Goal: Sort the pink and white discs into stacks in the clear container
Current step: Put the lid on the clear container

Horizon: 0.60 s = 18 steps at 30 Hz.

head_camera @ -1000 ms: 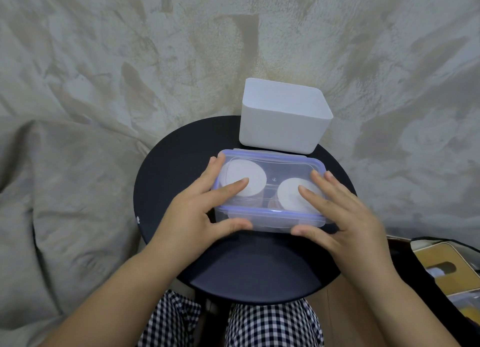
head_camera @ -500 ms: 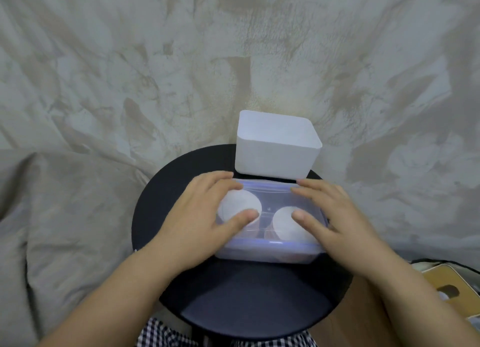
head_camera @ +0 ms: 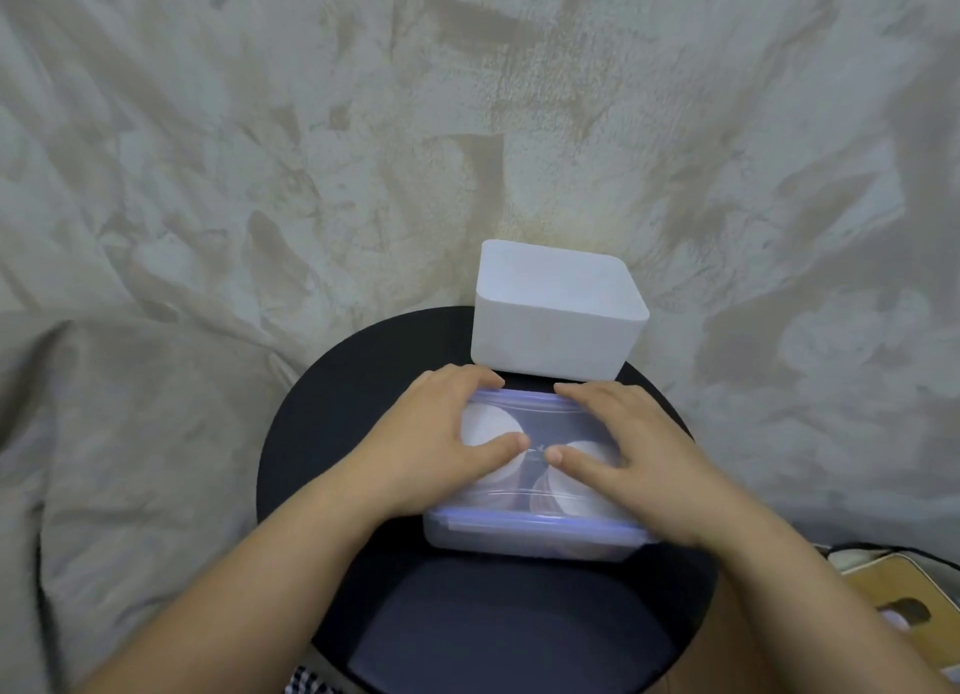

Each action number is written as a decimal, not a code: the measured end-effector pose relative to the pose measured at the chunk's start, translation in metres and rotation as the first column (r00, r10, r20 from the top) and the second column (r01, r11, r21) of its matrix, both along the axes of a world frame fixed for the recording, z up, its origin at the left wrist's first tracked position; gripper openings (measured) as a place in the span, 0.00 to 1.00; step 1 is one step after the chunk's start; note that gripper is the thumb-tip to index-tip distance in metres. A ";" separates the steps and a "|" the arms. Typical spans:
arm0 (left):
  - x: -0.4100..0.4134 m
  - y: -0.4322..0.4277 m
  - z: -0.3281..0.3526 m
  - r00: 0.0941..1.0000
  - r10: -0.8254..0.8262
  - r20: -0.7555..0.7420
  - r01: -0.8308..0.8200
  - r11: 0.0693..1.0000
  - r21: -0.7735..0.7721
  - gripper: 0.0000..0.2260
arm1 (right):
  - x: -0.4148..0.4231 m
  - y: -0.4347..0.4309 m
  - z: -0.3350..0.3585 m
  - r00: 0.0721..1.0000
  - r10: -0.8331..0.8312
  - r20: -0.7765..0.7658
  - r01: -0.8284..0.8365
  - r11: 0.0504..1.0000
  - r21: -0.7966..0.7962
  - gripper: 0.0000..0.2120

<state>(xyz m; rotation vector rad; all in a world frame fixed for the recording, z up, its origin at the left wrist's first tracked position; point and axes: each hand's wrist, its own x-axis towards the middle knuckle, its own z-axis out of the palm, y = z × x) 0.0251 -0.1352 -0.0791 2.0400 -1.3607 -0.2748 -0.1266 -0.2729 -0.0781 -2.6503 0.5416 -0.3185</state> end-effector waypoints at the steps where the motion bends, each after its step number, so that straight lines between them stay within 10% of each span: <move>1: 0.000 0.000 0.000 1.000 0.003 -0.001 -0.003 1.000 -0.001 0.23 | 0.000 0.000 0.000 1.000 -0.002 0.004 0.002 1.000 0.005 0.30; 18: 0.002 -0.002 0.001 0.995 0.040 -0.090 -0.037 0.999 0.038 0.23 | -0.001 -0.002 -0.008 0.977 -0.116 0.180 0.087 0.983 0.162 0.26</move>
